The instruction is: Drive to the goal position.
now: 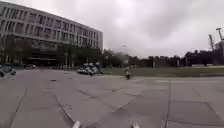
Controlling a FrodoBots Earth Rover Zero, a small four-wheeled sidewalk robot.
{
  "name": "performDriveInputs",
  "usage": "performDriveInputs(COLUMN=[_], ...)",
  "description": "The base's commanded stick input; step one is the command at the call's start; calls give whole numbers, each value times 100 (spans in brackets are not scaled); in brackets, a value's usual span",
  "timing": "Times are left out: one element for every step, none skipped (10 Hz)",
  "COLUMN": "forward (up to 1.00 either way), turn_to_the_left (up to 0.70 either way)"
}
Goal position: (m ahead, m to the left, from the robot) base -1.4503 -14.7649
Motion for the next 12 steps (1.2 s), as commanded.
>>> performDriveInputs(forward=[70,70,70,70,70,70,70,70,70,70,70,70], turn_to_the_left=[-32,-31,-31,-31,-31,-31,-31,-31,-31,-31,-31,-31])
